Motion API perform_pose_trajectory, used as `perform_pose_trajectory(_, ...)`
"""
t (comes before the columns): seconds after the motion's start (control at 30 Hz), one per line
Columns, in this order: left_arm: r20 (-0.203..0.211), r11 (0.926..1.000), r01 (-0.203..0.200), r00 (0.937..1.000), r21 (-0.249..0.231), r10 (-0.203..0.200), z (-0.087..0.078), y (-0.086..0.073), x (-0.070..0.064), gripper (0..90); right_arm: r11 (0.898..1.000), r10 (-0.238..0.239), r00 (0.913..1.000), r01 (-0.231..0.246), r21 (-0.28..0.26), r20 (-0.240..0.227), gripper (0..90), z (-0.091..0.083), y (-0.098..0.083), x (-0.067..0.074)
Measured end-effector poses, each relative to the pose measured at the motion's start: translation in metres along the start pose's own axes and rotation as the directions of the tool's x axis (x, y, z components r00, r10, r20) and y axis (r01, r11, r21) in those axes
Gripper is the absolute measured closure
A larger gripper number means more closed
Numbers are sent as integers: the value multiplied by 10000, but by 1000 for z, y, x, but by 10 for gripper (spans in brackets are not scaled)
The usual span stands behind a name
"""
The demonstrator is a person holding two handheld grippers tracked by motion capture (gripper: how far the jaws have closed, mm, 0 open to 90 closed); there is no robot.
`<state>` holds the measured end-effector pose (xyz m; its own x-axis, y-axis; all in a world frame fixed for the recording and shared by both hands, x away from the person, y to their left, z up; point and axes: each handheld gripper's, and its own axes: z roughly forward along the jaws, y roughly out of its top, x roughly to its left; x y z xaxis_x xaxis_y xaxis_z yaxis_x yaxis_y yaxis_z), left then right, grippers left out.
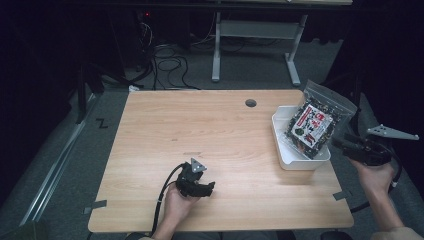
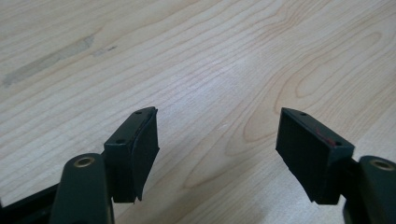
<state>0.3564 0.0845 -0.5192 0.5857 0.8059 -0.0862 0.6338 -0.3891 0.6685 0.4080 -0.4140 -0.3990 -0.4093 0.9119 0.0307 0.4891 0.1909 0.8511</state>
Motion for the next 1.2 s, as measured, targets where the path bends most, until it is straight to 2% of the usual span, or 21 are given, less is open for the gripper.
perform_pose_trajectory(0.13,-47,9999,-87,10000,-65,87,-2,-1,-2,302,9996,-152,9996,147,-230,-223,428,-6,-5,8)
perform_pose_trajectory(0.17,-9,9999,-138,9999,-79,138,-4,-1,-4,303,9990,-302,9985,286,-358,-452,429,-8,-9,15)
perform_pose_trajectory(0.4,-3,9995,-283,9996,-146,283,-7,-2,-8,303,9969,-752,9935,728,-303,-860,433,-8,-15,35)
perform_pose_trajectory(0.47,-17,9994,-258,9997,-226,258,-9,-3,-8,302,9961,-850,9899,816,-349,-1134,437,-8,-18,44)
perform_pose_trajectory(0.73,-12,9990,-275,9996,-357,275,-14,-4,-8,303,9947,-925,9838,844,-579,-1538,447,-13,-25,57)
perform_pose_trajectory(0.8,-2,9989,-300,9995,-363,300,-15,-5,-10,303,9932,-1078,9793,986,-616,-1714,452,-17,-28,63)
perform_pose_trajectory(1.0,-31,9987,-360,9993,-364,360,-15,-5,-11,303,9915,-1247,9743,1155,-593,-1876,450,-21,-34,72)
perform_pose_trajectory(1.07,-46,9984,-388,9992,-421,387,-16,-6,-13,305,9853,-1695,9693,1632,-497,-1782,440,-21,-37,82)
perform_pose_trajectory(1.2,-47,9984,-371,9993,-422,370,-16,-6,-13,306,9736,-2279,9551,2218,-534,-1894,446,-20,-40,97)
